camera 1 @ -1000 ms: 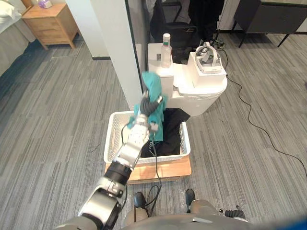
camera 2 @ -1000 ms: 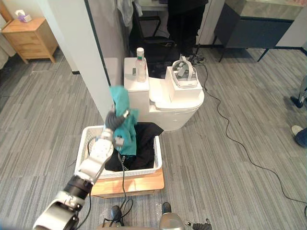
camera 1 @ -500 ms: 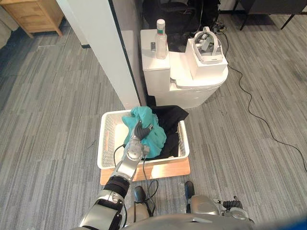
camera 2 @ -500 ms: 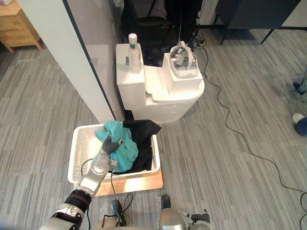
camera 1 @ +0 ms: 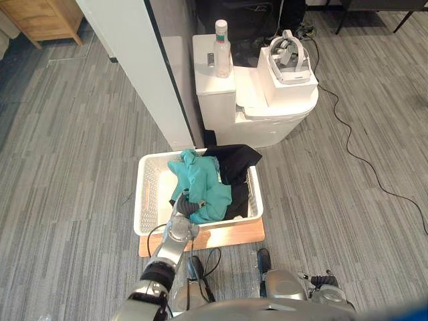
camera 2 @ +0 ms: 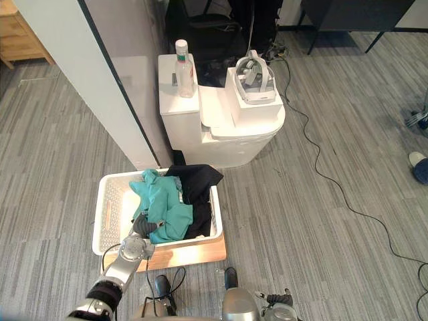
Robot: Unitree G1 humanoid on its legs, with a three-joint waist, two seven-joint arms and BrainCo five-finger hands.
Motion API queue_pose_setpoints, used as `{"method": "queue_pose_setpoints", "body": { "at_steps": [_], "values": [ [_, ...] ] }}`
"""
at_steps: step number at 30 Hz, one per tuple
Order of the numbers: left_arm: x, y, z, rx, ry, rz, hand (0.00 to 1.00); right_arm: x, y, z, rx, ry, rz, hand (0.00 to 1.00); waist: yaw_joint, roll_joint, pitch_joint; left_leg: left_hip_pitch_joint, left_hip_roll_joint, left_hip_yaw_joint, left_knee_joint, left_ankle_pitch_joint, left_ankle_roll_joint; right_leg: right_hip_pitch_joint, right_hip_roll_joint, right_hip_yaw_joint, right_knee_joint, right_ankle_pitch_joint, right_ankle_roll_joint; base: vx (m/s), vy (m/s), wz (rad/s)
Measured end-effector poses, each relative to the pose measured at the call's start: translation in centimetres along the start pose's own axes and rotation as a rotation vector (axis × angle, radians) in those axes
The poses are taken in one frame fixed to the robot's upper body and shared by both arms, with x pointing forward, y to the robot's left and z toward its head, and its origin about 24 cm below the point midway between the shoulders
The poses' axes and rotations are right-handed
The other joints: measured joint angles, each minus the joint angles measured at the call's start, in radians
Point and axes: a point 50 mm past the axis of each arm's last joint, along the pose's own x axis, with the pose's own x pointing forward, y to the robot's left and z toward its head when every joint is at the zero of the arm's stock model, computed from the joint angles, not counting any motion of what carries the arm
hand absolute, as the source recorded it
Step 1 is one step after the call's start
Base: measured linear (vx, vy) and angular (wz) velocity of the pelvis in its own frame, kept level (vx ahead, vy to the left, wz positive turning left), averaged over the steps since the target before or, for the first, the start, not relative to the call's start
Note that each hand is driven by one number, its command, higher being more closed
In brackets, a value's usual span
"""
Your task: Tidy the bed and pick cloth on bed and put in laundry
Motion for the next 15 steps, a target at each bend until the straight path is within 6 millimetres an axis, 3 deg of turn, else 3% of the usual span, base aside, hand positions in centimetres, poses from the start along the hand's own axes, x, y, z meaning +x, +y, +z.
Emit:
{"method": "queue_pose_setpoints", "body": {
  "at_steps": [10, 15],
  "values": [
    [-2.8, 0.2, -0.7, -0.26, -0.03, 0.044, 0.0, -0.2, -0.7, -1.1, -0.038, -0.002, -0.002, 0.0, 0.046, 0.02, -0.022, 0.05, -0.001, -0.02, -0.001, -0.001, -0.001, 0.062, -0.004, -0.028, 0.012, -0.022, -0.001, -0.01, 0.002, 0.08],
    [-4.2, 0.5, -2.0, -0.457, 0.015, 0.11, 0.0, -0.5, -0.8, -2.0, -0.058, 0.014, -0.001, 0.0, 0.075, 0.011, -0.053, 0.059, -0.002, -0.037, -0.001, -0.001, -0.001, 0.069, -0.01, -0.051, 0.043, -0.045, -0.002, 0.0, 0.006, 0.1]
  ]
}}
